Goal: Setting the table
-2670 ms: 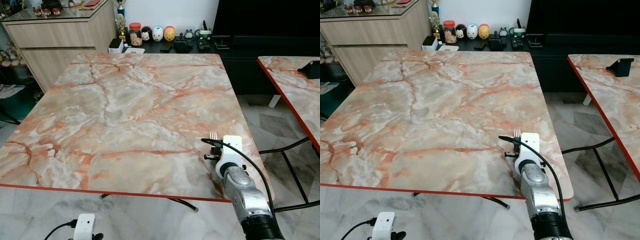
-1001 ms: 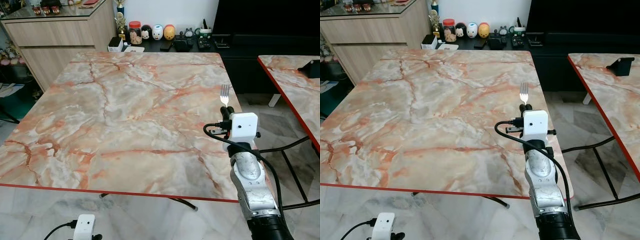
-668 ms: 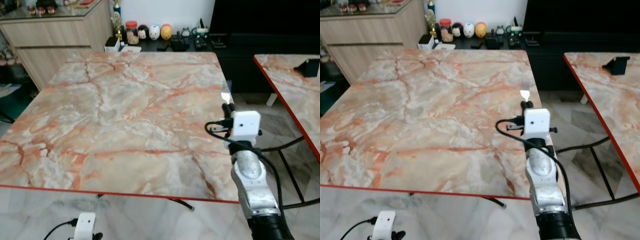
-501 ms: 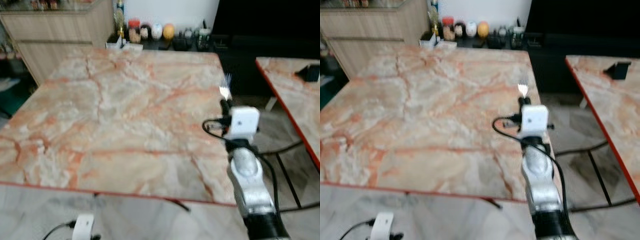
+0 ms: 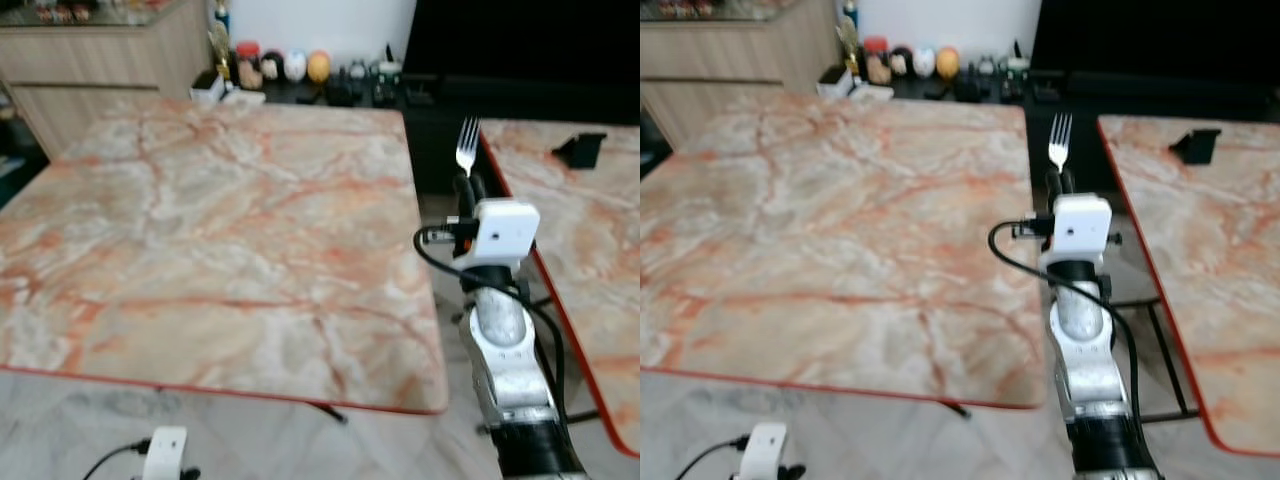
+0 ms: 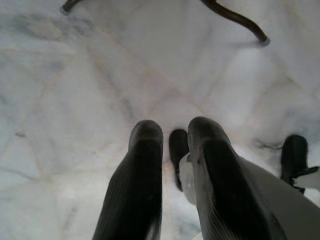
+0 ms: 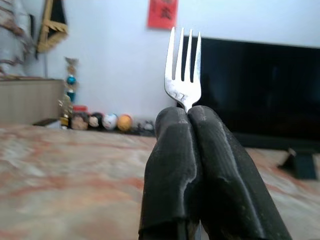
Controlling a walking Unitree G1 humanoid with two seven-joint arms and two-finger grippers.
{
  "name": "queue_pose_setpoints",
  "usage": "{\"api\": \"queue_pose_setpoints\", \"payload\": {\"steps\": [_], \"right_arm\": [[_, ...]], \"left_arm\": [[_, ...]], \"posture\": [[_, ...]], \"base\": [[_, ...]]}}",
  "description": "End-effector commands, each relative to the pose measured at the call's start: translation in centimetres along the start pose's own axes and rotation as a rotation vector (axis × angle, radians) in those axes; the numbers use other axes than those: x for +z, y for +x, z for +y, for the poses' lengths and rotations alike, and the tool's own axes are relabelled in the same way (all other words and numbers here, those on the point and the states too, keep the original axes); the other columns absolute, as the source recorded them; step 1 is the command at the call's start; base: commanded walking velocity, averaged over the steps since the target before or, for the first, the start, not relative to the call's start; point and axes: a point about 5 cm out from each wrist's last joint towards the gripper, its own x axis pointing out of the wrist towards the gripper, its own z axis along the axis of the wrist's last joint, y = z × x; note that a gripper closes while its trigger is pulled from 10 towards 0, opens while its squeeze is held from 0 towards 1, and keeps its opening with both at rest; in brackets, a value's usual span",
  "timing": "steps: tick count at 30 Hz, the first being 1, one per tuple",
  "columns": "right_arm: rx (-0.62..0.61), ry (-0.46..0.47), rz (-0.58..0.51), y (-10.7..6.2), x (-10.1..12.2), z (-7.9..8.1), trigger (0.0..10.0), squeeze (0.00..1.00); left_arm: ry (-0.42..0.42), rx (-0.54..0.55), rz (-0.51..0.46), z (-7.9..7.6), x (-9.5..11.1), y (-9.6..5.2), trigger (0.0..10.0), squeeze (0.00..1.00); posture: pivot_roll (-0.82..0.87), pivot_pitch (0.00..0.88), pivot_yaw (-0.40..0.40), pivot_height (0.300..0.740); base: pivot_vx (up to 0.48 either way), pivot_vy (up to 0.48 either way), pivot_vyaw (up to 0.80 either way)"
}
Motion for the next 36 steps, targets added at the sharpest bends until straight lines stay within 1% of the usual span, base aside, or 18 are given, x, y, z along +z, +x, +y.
{"api": "queue_pose_setpoints", "payload": {"steps": [1,6,7,11,12,14,15,17,22,32,36], "right_arm": [[-0.006,0.001,-0.019,0.0,0.4,-0.1,10.0,0.00],[-0.006,0.002,-0.020,0.0,0.4,-0.1,10.0,0.00],[-0.010,0.017,-0.036,0.0,0.6,-0.1,10.0,0.00],[-0.018,0.029,-0.046,0.2,0.9,-0.1,10.0,0.00],[-0.015,0.034,-0.051,0.3,1.0,-0.1,10.0,0.00],[-0.010,0.028,-0.063,0.3,1.2,0.0,10.0,0.00],[0.001,0.015,-0.086,0.3,1.4,0.1,10.0,0.00],[0.010,0.011,-0.092,0.2,1.5,0.1,10.0,0.00],[-0.009,0.028,-0.112,0.4,1.9,0.0,10.0,0.00],[0.009,0.028,-0.125,0.6,2.1,0.4,10.0,0.00],[0.006,0.031,-0.126,0.6,2.2,0.2,10.0,0.00]], "left_arm": [[-0.003,-0.014,0.027,-0.4,-0.7,-0.1,10.0,0.00],[-0.003,-0.015,0.027,-0.4,-0.7,-0.1,10.0,0.00],[-0.005,-0.017,0.027,-0.4,-0.7,-0.1,10.0,0.00],[-0.005,-0.018,0.027,-0.5,-0.7,-0.1,10.0,0.00],[-0.005,-0.018,0.027,-0.5,-0.7,-0.1,10.0,0.00],[-0.005,-0.019,0.027,-0.5,-0.7,-0.1,10.0,0.00],[-0.005,-0.020,0.027,-0.5,-0.7,-0.1,10.0,0.00],[-0.005,-0.020,0.027,-0.5,-0.7,-0.1,10.0,0.00],[-0.006,-0.020,0.027,-0.5,-0.7,0.0,10.0,0.00],[-0.007,-0.020,0.027,-0.5,-0.7,-0.1,10.0,0.00],[-0.007,-0.020,0.027,-0.5,-0.7,-0.1,10.0,0.00]], "posture": [[0.02,0.000,0.015,0.740],[0.02,0.000,0.015,0.740],[0.01,0.000,0.015,0.740],[0.02,0.000,0.014,0.740],[0.02,0.000,0.014,0.740],[0.01,0.000,0.015,0.740],[0.01,0.000,0.014,0.740],[0.01,0.000,0.013,0.740],[0.01,0.000,0.013,0.740],[0.01,0.000,0.013,0.740],[0.01,0.000,0.013,0.740]], "base": [[0.000,-0.401,0.00],[0.000,-0.401,0.00],[0.000,-0.401,0.00],[0.000,-0.402,0.00],[0.000,-0.405,-0.76],[0.000,-0.401,-0.74],[0.000,-0.401,0.00],[0.000,-0.401,0.00],[0.000,-0.404,0.00],[0.000,-0.402,0.00],[0.000,-0.404,0.00]]}}
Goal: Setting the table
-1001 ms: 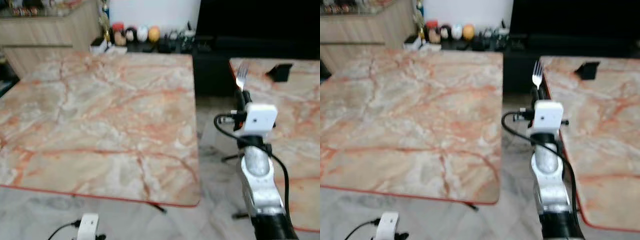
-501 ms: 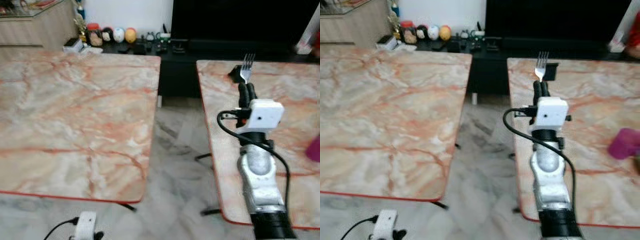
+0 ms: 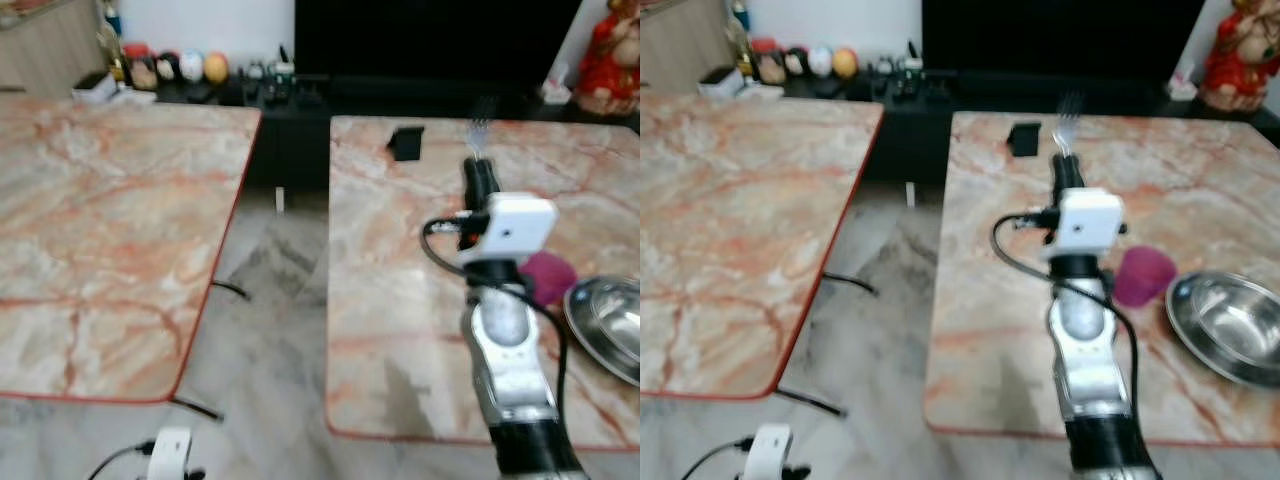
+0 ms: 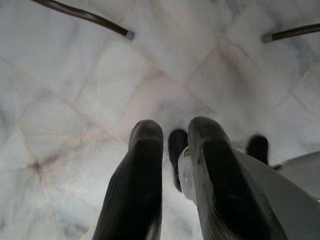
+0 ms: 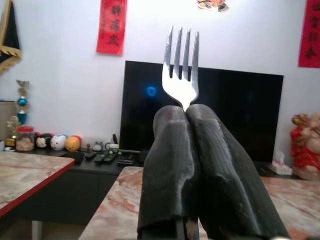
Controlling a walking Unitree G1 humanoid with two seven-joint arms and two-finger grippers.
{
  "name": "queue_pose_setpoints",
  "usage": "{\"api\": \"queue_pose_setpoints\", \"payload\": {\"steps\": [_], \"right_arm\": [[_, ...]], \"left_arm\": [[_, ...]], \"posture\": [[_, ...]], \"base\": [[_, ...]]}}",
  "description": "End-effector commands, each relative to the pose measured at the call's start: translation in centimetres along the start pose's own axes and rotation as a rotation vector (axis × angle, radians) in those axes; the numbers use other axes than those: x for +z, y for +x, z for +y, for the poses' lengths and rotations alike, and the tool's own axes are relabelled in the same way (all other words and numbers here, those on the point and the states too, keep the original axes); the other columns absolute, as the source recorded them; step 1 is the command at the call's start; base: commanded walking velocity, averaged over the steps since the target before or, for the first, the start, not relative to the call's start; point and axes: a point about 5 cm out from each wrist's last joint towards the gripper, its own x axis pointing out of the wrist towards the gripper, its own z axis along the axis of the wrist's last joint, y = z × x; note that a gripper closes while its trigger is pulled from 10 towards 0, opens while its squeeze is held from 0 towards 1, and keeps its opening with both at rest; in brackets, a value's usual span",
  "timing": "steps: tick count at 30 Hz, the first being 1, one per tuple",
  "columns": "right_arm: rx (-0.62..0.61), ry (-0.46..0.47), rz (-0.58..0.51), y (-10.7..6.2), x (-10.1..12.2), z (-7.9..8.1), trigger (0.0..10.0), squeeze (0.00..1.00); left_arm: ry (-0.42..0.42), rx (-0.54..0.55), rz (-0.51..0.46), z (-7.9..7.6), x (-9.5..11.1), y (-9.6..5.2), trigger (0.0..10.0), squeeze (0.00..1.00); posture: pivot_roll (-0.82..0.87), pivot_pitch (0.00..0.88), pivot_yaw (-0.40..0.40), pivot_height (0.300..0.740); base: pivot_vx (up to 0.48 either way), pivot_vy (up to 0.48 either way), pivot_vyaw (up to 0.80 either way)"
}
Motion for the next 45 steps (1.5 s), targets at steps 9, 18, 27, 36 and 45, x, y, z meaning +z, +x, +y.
{"api": "queue_pose_setpoints", "payload": {"steps": [9,18,27,36,45], "right_arm": [[-0.013,-0.001,-0.010,0.1,0.2,-0.6,10.0,0.00],[-0.015,0.001,-0.010,0.2,0.2,-0.7,10.0,0.00],[-0.009,-0.007,0.001,-0.2,-0.1,-0.8,10.0,0.00],[-0.033,-0.038,0.023,-0.4,-0.4,-1.7,10.0,0.00],[-0.040,-0.044,0.092,-0.8,-1.3,-2.3,10.0,0.00]], "left_arm": [[-0.005,-0.008,0.015,-0.4,-0.3,0.0,10.0,0.00],[-0.004,-0.007,0.014,-0.4,-0.2,0.1,10.0,0.00],[0.004,-0.011,0.023,-0.4,-0.5,0.0,10.0,0.00],[-0.005,-0.007,0.016,-0.3,-0.3,0.0,10.0,0.00],[-0.011,0.006,0.009,-0.2,-0.1,0.0,10.0,0.00]], "posture": [[0.01,0.000,0.014,0.740],[0.01,0.000,0.017,0.740],[0.00,0.000,0.014,0.740],[-0.02,0.000,0.020,0.740],[-0.01,0.000,0.017,0.740]], "base": [[0.000,-0.401,0.00],[0.000,-0.402,0.00],[0.000,-0.401,0.00],[0.000,-0.401,0.00],[0.000,-0.068,0.00]]}}
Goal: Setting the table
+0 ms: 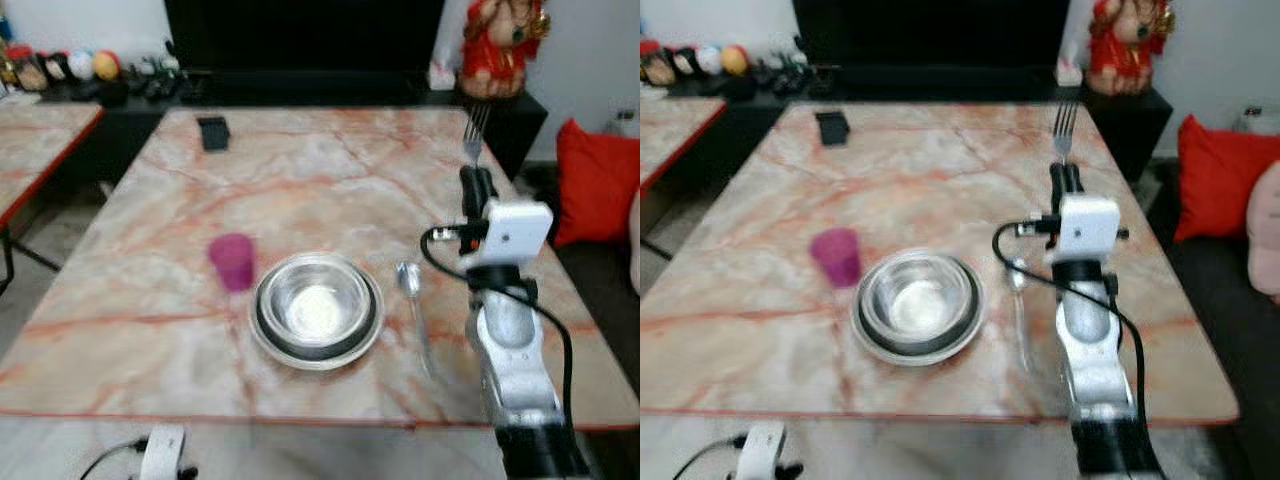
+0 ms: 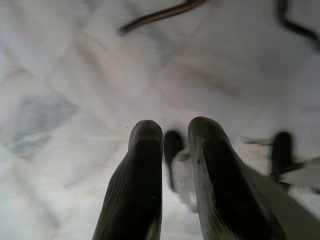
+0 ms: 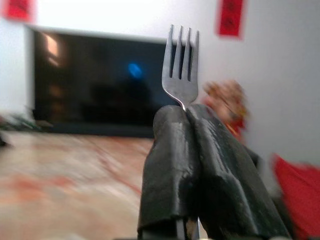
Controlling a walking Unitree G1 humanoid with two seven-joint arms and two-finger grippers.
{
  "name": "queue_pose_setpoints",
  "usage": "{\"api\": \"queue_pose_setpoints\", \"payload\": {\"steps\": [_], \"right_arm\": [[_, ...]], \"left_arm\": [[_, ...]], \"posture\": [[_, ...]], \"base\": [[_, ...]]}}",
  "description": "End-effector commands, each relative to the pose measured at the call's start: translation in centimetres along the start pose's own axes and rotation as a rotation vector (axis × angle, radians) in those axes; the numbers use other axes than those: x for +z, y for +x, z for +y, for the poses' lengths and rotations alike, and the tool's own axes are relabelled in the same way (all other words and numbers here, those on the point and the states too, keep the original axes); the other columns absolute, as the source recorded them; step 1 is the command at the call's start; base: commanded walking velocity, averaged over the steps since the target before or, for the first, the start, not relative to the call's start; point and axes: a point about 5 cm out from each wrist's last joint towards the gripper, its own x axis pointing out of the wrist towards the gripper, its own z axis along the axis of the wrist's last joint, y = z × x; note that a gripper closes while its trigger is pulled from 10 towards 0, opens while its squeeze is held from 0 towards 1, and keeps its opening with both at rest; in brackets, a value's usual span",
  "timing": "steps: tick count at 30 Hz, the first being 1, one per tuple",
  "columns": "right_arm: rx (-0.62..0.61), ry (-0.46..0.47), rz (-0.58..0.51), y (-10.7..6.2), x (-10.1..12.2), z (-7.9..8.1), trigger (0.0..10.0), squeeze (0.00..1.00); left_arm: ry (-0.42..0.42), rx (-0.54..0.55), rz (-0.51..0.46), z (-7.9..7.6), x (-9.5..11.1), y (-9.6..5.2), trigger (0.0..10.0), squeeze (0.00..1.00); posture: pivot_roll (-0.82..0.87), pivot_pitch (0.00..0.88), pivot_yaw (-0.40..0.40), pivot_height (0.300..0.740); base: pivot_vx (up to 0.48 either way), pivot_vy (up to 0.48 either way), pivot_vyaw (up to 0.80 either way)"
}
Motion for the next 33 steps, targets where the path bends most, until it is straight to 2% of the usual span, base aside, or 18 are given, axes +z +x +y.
{"api": "queue_pose_setpoints", "payload": {"steps": [1,11,17,25,31,33], "right_arm": [[0.017,0.028,-0.007,0.3,0.4,0.7,10.0,0.00],[-0.018,0.060,0.142,0.5,-1.2,0.4,10.0,0.00],[-0.029,0.114,0.235,0.2,-2.4,0.6,10.0,0.00],[0.047,0.077,0.379,-0.1,-4.2,1.7,10.0,0.00],[0.027,0.042,0.469,-0.7,-5.4,1.1,10.0,0.00],[0.024,0.046,0.463,-0.7,-5.4,1.1,10.0,0.00]], "left_arm": [[-0.001,0.034,0.016,1.2,-0.3,-0.3,10.0,0.00],[-0.004,0.034,0.017,1.2,-0.2,-0.3,10.0,0.00],[-0.003,0.035,0.016,1.2,-0.2,-0.3,10.0,0.00],[-0.030,0.043,0.012,1.3,-0.1,-0.2,10.0,0.00],[-0.007,0.042,0.013,1.3,0.0,-0.2,10.0,0.00],[-0.005,0.040,0.014,1.3,0.0,-0.2,10.0,0.00]], "posture": [[-0.01,0.000,0.015,0.740],[-0.01,0.000,0.018,0.740],[-0.01,0.000,0.026,0.740],[0.00,0.000,0.031,0.740],[0.00,0.000,0.032,0.740],[0.00,0.000,0.032,0.740]], "base": [[0.000,0.000,0.00],[0.000,0.000,0.00],[0.000,0.000,0.00],[0.000,0.050,0.00],[0.000,0.135,0.00],[0.000,0.000,0.00]]}}
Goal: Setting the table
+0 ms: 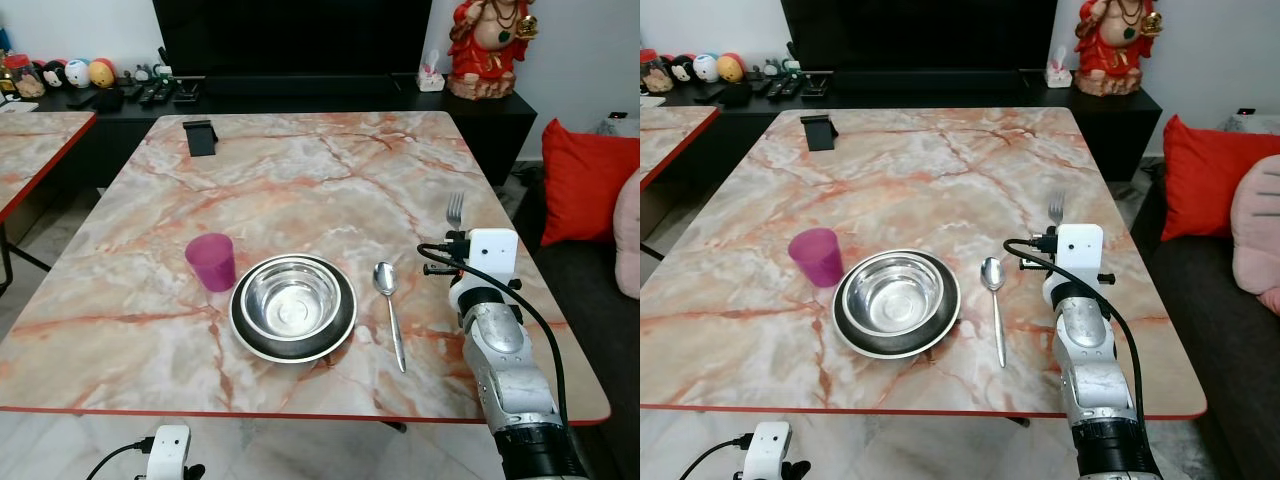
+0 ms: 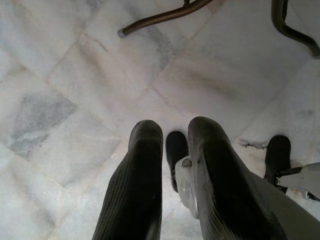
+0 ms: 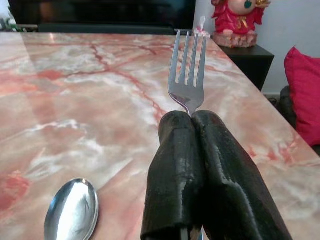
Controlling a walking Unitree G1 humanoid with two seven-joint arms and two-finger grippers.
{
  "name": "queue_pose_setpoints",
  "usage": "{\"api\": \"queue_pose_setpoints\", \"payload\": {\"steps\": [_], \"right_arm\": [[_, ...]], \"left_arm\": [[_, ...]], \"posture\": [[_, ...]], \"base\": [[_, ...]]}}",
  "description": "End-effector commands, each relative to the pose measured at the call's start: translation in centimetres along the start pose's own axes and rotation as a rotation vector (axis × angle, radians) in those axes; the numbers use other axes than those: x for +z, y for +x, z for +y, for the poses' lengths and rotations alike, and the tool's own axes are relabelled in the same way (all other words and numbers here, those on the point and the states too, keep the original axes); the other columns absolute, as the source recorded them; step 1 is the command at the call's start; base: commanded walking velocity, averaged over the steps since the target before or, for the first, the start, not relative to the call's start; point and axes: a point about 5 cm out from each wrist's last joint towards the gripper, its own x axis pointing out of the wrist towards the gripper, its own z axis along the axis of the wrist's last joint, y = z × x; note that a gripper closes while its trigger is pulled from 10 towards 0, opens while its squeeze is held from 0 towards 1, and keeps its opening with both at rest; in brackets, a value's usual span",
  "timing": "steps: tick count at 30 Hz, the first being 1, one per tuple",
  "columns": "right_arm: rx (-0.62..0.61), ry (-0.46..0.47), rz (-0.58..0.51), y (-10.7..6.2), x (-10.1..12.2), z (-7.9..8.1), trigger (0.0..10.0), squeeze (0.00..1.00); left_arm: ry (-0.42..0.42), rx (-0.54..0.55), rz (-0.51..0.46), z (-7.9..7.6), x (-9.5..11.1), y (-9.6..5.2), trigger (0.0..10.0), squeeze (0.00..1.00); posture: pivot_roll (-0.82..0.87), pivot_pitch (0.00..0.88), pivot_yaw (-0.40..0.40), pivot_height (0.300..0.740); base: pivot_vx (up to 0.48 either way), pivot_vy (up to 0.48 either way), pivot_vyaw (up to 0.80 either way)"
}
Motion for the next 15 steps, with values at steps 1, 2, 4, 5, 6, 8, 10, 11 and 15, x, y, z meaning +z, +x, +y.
{"api": "queue_pose_setpoints", "payload": {"steps": [1,2,4,5,6,8,10,11,15], "right_arm": [[-0.001,-0.002,0.006,0.2,0.2,0.1,10.0,0.00],[-0.005,0.000,0.018,0.2,0.1,0.0,10.0,0.00],[-0.011,-0.006,0.052,0.1,-0.4,-0.1,10.0,0.00],[-0.012,-0.009,0.066,0.1,-0.6,-0.2,10.0,0.00],[-0.001,-0.032,0.119,0.0,-1.4,-0.1,10.0,0.00],[0.011,-0.025,0.164,-0.2,-2.1,-0.1,10.0,0.00],[0.029,0.009,0.226,-0.3,-3.0,0.0,10.0,0.00],[0.037,0.024,0.246,-0.4,-3.3,0.0,10.0,0.00],[0.086,0.041,0.315,-0.7,-4.4,0.3,10.0,0.00]], "left_arm": [[0.001,0.007,0.021,0.3,-0.3,-0.1,10.0,0.00],[0.001,0.007,0.022,0.3,-0.3,-0.1,10.0,0.00],[0.001,0.006,0.023,0.3,-0.3,-0.1,10.0,0.00],[0.002,0.005,0.024,0.3,-0.3,-0.1,10.0,0.00],[0.003,0.003,0.027,0.3,-0.4,-0.1,10.0,0.00],[0.002,0.003,0.028,0.3,-0.4,-0.1,10.0,0.00],[0.001,0.003,0.029,0.3,-0.4,-0.1,10.0,0.00],[0.000,0.002,0.029,0.2,-0.4,-0.1,10.0,0.00],[-0.003,-0.001,0.031,0.2,-0.4,-0.1,10.0,0.00]], "posture": [[0.00,0.000,0.033,0.740],[0.00,0.000,0.034,0.740],[0.00,0.000,0.035,0.740],[0.00,0.000,0.035,0.740],[0.00,0.000,0.032,0.740],[0.00,0.000,0.032,0.740],[0.00,0.000,0.028,0.740],[0.00,0.000,0.027,0.740],[0.00,0.000,0.025,0.740]], "base": [[0.000,0.000,0.00],[0.000,0.000,0.00],[0.000,0.000,0.00],[0.000,0.000,0.00],[0.000,0.000,0.00],[0.000,0.000,0.00],[0.000,0.000,0.00],[0.000,0.000,0.00],[0.000,0.000,0.00]]}}
